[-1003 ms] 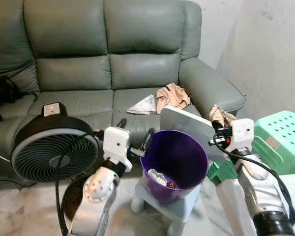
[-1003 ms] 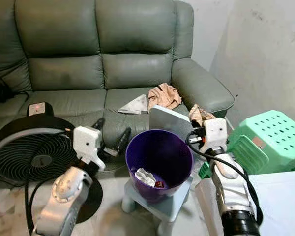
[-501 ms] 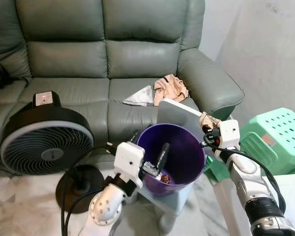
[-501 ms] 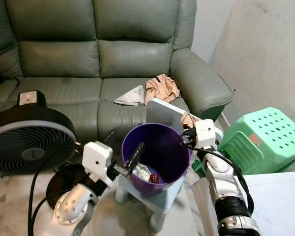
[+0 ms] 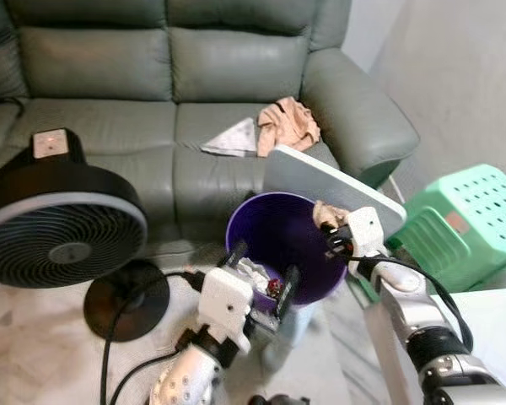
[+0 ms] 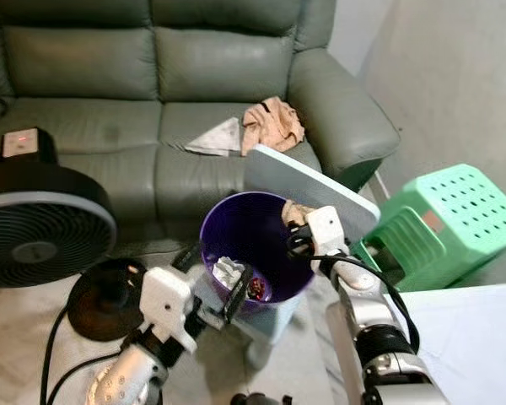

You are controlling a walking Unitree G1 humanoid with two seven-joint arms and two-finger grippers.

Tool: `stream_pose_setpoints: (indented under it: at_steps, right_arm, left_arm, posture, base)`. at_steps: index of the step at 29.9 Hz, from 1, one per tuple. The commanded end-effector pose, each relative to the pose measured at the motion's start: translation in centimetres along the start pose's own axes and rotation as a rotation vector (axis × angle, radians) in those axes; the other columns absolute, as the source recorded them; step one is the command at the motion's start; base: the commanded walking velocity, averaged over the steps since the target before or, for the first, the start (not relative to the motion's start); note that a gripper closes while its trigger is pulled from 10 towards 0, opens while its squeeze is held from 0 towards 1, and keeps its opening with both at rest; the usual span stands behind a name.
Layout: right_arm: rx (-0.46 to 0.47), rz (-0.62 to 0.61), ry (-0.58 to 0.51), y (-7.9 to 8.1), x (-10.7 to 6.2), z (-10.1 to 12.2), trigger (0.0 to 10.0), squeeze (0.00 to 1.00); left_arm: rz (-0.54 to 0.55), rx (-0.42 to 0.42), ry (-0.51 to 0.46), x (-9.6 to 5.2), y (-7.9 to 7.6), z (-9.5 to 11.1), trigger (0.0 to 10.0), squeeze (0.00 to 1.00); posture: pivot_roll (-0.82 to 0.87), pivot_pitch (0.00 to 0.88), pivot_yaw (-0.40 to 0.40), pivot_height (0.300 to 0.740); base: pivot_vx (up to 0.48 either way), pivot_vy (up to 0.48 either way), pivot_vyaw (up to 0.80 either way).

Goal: Picking trash to rubbish bin

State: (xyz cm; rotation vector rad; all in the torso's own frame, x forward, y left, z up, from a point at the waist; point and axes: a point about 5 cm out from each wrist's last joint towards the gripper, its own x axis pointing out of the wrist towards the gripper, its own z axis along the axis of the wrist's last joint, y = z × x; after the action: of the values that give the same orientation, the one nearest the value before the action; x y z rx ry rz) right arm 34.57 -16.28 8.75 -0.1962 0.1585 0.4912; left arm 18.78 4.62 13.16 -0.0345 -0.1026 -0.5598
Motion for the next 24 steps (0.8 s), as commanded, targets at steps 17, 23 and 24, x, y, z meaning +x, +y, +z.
stream_pose_setpoints:
  at_steps: [17, 23, 24]
  right_arm:
    - [-0.017, 0.101, 0.050, 0.8, 0.1, -1.0, 10.0, 0.00]
    - [-0.002, 0.101, 0.044, 0.7, 0.2, -0.9, 10.0, 1.00]
    - [-0.002, 0.101, 0.044, 0.7, 0.2, -0.9, 10.0, 1.00]
  left_arm:
    - [-0.008, -0.027, 0.034, -1.2, -1.8, 0.5, 10.0, 0.00]
    - [0.002, -0.028, 0.032, -1.0, -1.7, 0.5, 10.0, 0.00]
    - [0.002, -0.028, 0.032, -1.0, -1.7, 0.5, 10.0, 0.00]
  posture:
    - [0.10, 0.307, -0.195, 0.740]
    - [0.11, 0.306, -0.198, 0.740]
    - [0.11, 0.306, -0.198, 0.740]
  base:
    - [0.000, 0.000, 0.00]
    - [0.000, 0.000, 0.00]
    - [0.000, 0.000, 0.00]
